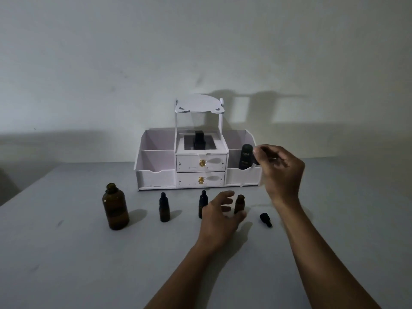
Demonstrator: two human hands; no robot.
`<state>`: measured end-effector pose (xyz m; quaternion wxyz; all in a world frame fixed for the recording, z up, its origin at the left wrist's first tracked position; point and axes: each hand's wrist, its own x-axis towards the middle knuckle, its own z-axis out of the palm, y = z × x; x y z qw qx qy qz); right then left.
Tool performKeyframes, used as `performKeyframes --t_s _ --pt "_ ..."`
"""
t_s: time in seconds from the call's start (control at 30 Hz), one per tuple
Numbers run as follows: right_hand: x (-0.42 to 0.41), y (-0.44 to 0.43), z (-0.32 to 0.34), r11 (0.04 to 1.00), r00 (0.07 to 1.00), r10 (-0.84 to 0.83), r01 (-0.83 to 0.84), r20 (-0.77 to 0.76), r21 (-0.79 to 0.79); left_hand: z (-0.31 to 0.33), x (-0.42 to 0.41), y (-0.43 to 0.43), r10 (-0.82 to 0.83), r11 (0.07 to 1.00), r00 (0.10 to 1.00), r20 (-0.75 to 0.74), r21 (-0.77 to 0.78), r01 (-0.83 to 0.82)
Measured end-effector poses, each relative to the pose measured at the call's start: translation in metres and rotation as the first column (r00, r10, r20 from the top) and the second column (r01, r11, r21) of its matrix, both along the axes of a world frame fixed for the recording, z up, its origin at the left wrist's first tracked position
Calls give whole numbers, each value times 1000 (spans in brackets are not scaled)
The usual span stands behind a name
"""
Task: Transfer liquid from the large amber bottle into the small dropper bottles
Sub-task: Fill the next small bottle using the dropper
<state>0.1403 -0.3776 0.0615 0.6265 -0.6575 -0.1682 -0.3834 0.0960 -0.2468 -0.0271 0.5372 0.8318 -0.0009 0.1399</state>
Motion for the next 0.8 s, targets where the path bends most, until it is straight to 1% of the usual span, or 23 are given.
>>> performKeyframes --t_s 0.07,0.17,0.2,0.27,0.33,0.4,0.5,0.6,0.67,0.73,0.8 --pt "-7 1 5 999 1000 17 -18 22 38 9 -19 11 -16 1000 1000 23 -6 16" --pt "-17 16 9 991 996 87 -89 21 99 27 -54 40 23 999 988 152 -51 -15" --pt "-20 22 10 987 993 112 -114 23 110 32 -64 52 57 996 979 197 -74 -44" --pt "-27 43 13 985 988 151 -154 44 76 41 -82 82 167 982 952 256 -124 -139" --pt "-34 69 17 977 977 205 -208 56 38 45 -96 117 281 954 909 306 -194 -230" --pt "-40 95 22 958 958 283 -284 50 31 47 -105 150 364 923 865 344 -260 -285" --pt "-46 134 27 924 924 381 -381 43 9 44 -111 198 468 879 811 351 -277 -387" --pt "-51 167 32 897 896 441 -442 45 15 34 -105 232 523 850 791 318 -263 -457" --pt "-51 185 35 882 881 470 -471 47 15 25 -98 245 504 861 824 260 -233 -453" --pt "-51 199 35 867 868 497 -497 25 40 18 -91 249 437 895 879 192 -190 -403" --pt "-50 211 33 864 864 503 -503 11 43 12 -86 248 378 916 917 131 -198 -349"
